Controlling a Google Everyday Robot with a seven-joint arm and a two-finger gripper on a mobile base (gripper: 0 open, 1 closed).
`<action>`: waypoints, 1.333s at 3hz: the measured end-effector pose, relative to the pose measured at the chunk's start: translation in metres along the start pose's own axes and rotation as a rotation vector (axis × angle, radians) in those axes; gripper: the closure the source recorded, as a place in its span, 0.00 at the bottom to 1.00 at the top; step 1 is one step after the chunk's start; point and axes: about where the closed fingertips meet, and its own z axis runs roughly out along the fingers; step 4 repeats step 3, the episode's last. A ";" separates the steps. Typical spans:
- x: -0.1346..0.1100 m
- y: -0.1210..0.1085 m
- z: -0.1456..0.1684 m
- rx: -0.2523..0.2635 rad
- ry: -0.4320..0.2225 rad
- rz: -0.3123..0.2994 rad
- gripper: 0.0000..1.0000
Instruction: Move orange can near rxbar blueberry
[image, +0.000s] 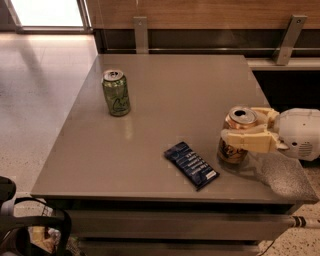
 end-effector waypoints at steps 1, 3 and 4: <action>-0.001 0.001 0.002 -0.004 0.001 -0.002 0.15; -0.002 0.002 0.004 -0.008 0.001 -0.004 0.00; -0.002 0.002 0.004 -0.008 0.001 -0.004 0.00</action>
Offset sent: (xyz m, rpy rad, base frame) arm 0.0000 0.0025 0.0006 -0.0010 -0.0007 0.0045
